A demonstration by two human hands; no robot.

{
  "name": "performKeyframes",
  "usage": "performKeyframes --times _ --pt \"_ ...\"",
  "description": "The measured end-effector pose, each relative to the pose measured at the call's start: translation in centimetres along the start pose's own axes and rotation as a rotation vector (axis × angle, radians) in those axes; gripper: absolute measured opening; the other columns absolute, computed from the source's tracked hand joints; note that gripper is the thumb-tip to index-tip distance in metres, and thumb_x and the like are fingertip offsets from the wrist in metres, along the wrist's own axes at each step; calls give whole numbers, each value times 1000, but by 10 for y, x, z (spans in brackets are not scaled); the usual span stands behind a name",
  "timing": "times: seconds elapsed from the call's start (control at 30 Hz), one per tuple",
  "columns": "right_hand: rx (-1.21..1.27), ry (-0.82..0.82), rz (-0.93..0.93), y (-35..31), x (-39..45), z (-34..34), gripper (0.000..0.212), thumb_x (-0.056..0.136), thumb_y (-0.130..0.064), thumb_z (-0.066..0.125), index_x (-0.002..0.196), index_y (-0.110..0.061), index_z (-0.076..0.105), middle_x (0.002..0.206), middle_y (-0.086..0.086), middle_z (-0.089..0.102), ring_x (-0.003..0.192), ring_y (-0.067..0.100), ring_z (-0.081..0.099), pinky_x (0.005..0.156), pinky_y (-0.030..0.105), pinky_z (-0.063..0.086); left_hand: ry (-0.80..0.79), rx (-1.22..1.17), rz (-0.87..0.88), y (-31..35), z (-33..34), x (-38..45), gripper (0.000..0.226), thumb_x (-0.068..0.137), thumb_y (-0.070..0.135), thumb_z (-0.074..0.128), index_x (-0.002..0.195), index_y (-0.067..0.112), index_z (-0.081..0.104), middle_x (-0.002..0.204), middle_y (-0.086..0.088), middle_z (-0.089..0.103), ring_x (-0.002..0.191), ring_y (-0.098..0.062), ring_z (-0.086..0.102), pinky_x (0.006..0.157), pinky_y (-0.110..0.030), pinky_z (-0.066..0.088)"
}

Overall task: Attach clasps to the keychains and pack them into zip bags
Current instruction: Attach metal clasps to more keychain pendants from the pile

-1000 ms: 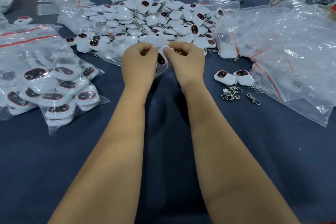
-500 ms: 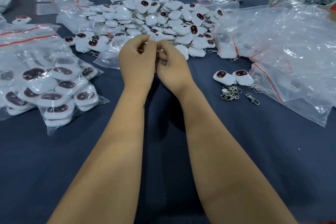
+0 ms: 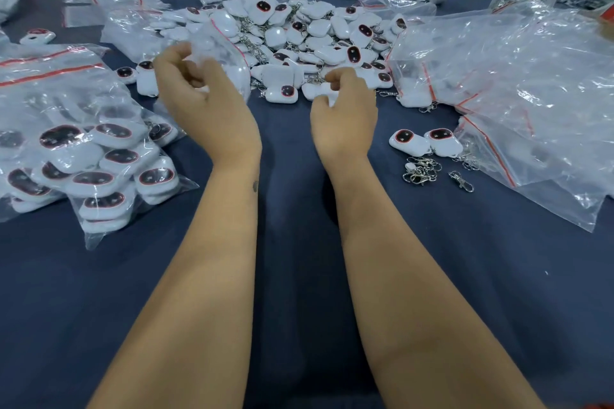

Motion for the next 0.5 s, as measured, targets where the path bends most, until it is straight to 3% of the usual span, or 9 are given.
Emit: performKeyframes --times 0.1,0.2,0.27,0.4,0.5 --pt "-303 -109 -75 0 3 15 56 87 -27 57 140 -19 43 146 8 38 137 28 30 111 39 21 -280 269 108 -9 12 -8 18 88 8 44 100 16 55 90 2 50 86 -15 49 76 -21 40" --pt "-415 -176 -187 -5 11 36 71 91 -44 57 151 -22 26 160 15 10 149 33 4 117 52 4 -569 594 23 -33 21 -15 27 90 11 47 112 16 61 107 2 59 96 -14 54 77 -21 35" --pt "-490 -218 -252 -7 21 52 76 93 -51 52 154 -24 18 162 17 0 150 34 -5 116 57 -2 -552 657 -98 -43 17 -10 26 92 14 46 113 16 61 108 2 62 99 -15 55 77 -23 34" --pt "-592 -247 -323 -13 48 76 83 92 -63 44 156 -22 11 161 25 -1 150 39 -4 116 60 -4 -294 591 -214 -47 8 9 23 94 12 43 110 16 60 101 8 57 94 -14 51 68 -15 32" --pt "-570 -276 -324 -17 64 87 88 88 -71 41 156 -33 2 162 22 -11 149 42 -9 113 68 -6 -283 562 -265 -51 10 9 17 97 20 46 108 20 59 103 6 61 93 -13 52 71 -20 32"
Point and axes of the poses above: each hand's wrist, its own x-axis towards the middle knuckle, its own z-axis out of the palm, y = z × x, the point moved 3 cm from there along x, towards the middle knuckle
